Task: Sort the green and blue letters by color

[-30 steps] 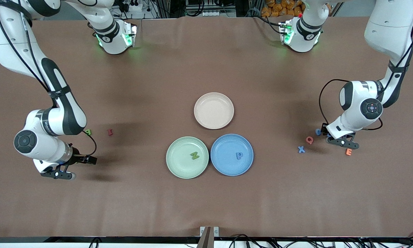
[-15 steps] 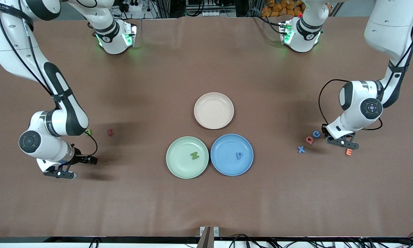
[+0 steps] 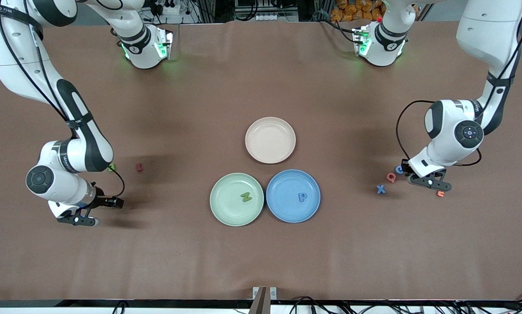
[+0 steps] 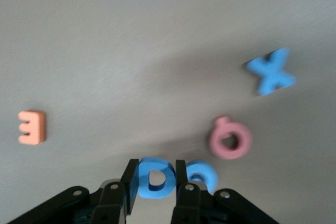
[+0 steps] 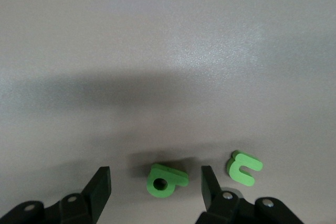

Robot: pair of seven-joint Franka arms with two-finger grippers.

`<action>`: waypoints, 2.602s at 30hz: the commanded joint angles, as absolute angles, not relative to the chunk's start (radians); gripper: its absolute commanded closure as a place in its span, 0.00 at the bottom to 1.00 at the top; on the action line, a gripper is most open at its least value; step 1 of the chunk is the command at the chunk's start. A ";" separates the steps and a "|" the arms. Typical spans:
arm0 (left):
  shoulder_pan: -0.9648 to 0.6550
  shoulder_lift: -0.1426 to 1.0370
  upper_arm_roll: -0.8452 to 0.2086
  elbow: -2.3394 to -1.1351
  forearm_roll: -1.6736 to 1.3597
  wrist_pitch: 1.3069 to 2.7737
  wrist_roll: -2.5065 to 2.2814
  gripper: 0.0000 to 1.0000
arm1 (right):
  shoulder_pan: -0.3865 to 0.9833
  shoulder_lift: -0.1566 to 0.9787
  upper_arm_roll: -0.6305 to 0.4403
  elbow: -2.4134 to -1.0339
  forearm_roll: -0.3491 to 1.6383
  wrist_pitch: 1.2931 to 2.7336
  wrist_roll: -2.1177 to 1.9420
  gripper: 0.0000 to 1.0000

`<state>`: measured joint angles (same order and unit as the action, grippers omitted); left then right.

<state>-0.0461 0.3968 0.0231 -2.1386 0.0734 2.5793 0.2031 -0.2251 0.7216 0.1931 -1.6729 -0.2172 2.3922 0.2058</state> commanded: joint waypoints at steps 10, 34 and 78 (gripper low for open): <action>-0.343 0.391 0.035 -1.971 -0.008 2.431 -0.234 0.84 | -0.241 0.729 0.202 -1.692 -0.238 2.418 0.215 0.24; -0.597 0.652 0.075 -1.652 0.003 2.404 -0.689 0.85 | -0.255 0.729 0.202 -1.704 -0.238 2.421 0.212 0.48; -0.621 0.741 0.074 -1.522 0.005 2.388 -0.795 0.00 | -0.060 0.695 0.308 -1.548 -0.225 2.253 0.665 1.00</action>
<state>-0.6075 0.7301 0.0582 -1.5505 0.0147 2.4097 -0.7699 -0.1161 0.7043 0.3081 -1.5773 -0.2175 2.2808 0.5439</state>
